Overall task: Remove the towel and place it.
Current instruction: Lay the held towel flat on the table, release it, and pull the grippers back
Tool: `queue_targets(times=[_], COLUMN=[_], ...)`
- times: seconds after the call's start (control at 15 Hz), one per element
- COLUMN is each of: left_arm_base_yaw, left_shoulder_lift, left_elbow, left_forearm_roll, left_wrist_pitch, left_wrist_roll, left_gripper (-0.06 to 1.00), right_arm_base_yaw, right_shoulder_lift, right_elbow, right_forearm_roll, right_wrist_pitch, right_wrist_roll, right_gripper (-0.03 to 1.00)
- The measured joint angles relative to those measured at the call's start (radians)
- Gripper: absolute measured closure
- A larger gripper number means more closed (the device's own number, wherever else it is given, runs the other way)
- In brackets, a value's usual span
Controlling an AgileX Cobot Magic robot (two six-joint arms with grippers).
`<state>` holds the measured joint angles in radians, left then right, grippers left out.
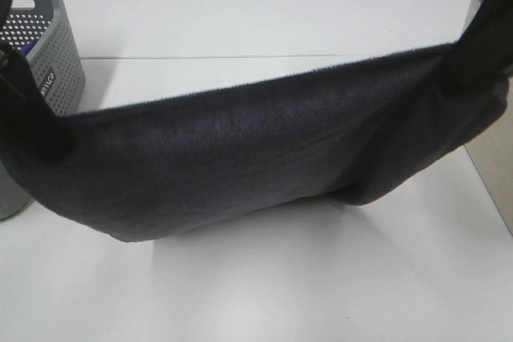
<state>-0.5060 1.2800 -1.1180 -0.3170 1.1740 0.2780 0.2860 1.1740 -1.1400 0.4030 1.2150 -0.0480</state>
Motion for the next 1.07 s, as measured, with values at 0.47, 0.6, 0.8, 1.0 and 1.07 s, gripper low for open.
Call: queue_targets(times=[0.47, 0.6, 0.8, 1.0, 1.07], left_arm_base_yaw=[-0.023, -0.023, -0.023, -0.037, -0.059], left_shoulder_lift=[0.000, 0.036, 0.149, 0.280, 0.322], left_elbow=[0.232, 0.284, 0.294, 0.296, 0.296], left_forearm_roll=[-0.128, -0.181, -0.220, -0.241, -0.241], left_wrist_pitch=[-0.017, -0.022, -0.024, -0.023, -0.023], left_wrist_roll=[-0.045, -0.037, -0.008, 0.040, 0.045], left_gripper=[0.94, 0.94, 0.94, 0.94, 0.94], right_arm_base_yaw=[0.000, 0.000, 0.000, 0.000, -0.001], right_shoulder_lift=[-0.025, -0.026, 0.007, 0.094, 0.145], right_elbow=[0.288, 0.379, 0.462, 0.489, 0.490], right_forearm_roll=[0.054, 0.052, 0.041, 0.031, 0.026], right_wrist_pitch=[-0.005, -0.008, -0.045, -0.083, -0.101], right_wrist_roll=[0.000, 0.000, -0.007, -0.030, -0.054], right_gripper=[0.96, 0.96, 0.96, 0.96, 0.95])
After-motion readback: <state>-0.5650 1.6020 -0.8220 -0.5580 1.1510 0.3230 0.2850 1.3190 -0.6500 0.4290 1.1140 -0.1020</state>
